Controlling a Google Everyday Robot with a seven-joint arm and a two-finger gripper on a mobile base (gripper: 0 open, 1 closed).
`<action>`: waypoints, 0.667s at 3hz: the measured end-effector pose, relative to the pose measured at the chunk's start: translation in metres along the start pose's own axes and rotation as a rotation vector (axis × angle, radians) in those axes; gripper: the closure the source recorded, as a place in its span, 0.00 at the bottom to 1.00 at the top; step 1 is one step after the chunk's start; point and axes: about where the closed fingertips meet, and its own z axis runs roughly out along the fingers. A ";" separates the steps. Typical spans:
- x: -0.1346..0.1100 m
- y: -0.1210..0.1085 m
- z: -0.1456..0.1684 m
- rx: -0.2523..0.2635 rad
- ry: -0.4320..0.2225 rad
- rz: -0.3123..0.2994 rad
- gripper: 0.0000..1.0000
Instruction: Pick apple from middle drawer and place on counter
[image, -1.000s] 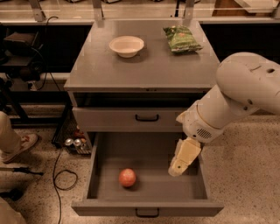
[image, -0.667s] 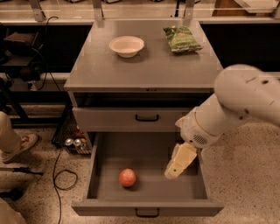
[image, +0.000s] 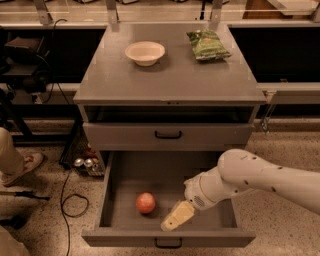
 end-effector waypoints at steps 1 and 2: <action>-0.003 -0.027 0.060 0.057 -0.059 0.118 0.00; -0.008 -0.029 0.057 0.072 -0.075 0.104 0.00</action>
Offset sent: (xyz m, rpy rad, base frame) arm 0.0142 0.0179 -0.0422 0.0170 0.0238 -0.0840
